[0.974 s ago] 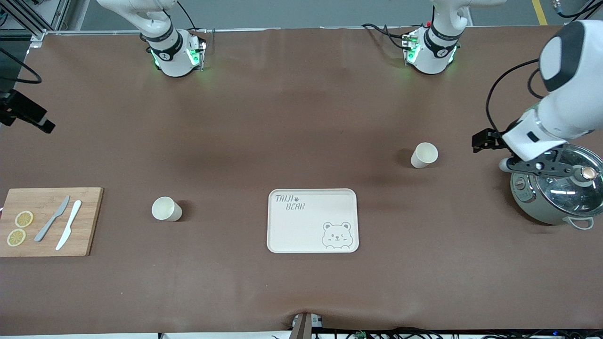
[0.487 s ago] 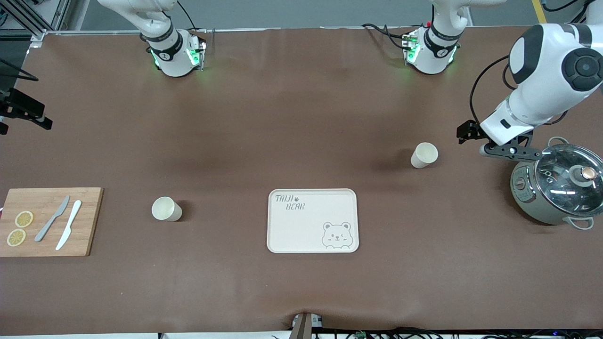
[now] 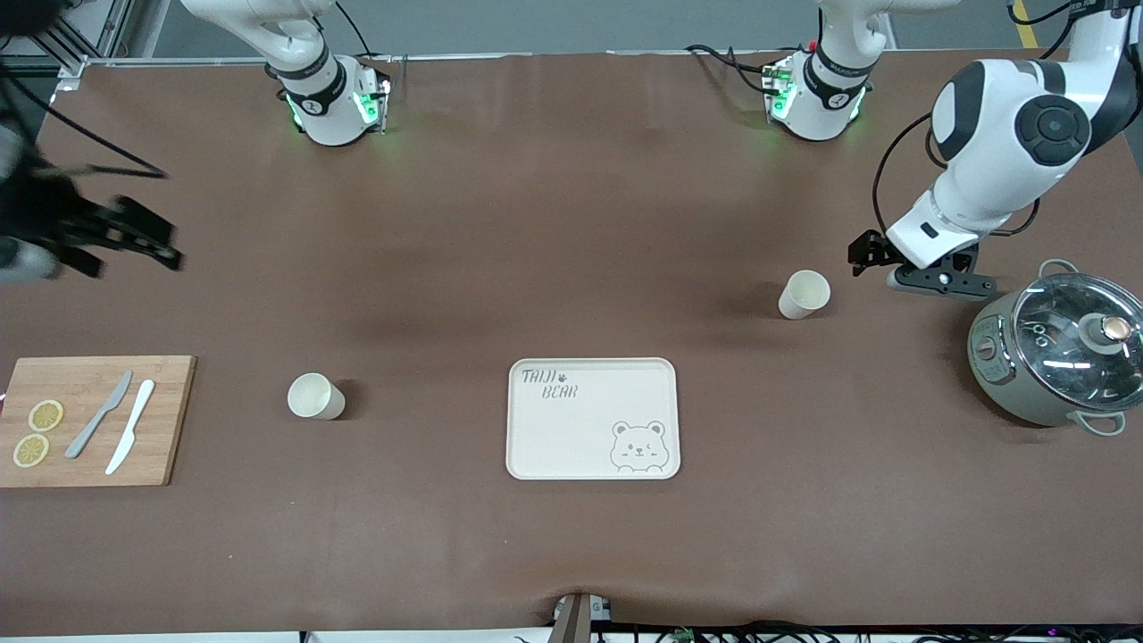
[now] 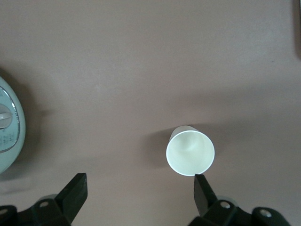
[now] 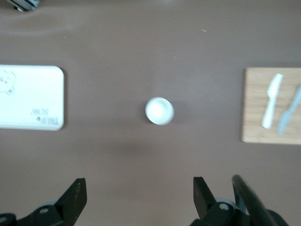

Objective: Place white IKEA cup upright on tray with both arms
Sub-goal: 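Lower the left gripper onto its cup while the right gripper reaches the other cup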

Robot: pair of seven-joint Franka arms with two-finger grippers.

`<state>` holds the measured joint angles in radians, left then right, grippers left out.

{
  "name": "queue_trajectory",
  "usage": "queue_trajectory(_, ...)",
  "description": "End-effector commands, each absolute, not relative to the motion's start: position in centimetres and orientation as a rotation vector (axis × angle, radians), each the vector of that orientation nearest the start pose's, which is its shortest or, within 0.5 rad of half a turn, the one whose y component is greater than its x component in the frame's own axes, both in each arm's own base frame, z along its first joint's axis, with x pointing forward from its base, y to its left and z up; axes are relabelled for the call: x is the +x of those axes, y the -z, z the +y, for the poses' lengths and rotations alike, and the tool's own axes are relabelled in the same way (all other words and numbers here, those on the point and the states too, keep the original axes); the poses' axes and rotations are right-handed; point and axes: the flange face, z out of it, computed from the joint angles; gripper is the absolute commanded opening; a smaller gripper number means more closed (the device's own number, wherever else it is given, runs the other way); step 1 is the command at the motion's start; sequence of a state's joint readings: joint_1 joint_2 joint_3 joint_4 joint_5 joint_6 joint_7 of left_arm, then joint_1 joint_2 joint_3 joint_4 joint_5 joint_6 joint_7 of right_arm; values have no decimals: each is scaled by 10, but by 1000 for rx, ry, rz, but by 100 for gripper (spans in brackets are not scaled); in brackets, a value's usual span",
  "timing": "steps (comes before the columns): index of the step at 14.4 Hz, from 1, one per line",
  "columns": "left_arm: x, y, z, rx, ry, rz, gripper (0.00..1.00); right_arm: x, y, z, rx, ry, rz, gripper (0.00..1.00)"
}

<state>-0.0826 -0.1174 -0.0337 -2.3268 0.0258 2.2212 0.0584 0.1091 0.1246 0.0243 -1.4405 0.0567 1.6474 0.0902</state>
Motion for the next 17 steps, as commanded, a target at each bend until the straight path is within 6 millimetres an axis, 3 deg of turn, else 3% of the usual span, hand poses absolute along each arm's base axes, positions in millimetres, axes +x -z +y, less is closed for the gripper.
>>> queue_trajectory(1,471,-381,-56,-3091,75,322,100,647,-541,101,-3137,107,-50,100)
queue_trajectory(2,468,-376,-54,-3092,89,319,100,661,-519,90,-3164,117,-97,100)
queue_trajectory(4,461,-361,-55,-3092,108,326,100,676,-506,44,-3158,151,-237,100)
queue_trajectory(7,447,-337,-53,-3095,161,323,100,696,-464,3,-3153,158,-278,100)
queue_trajectory(9,441,-322,-52,-3098,189,320,100,705,-431,-14,-3145,123,-331,100)
queue_trajectory(10,439,-315,-52,-3100,192,316,100,707,-419,-16,-3140,100,-331,100)
queue_trajectory(13,434,-297,-52,-3103,204,313,100,705,-403,4,-3108,41,-345,100)
queue_trajectory(17,437,-271,-56,-3110,245,297,100,707,-364,-2,-3100,-51,-346,100)
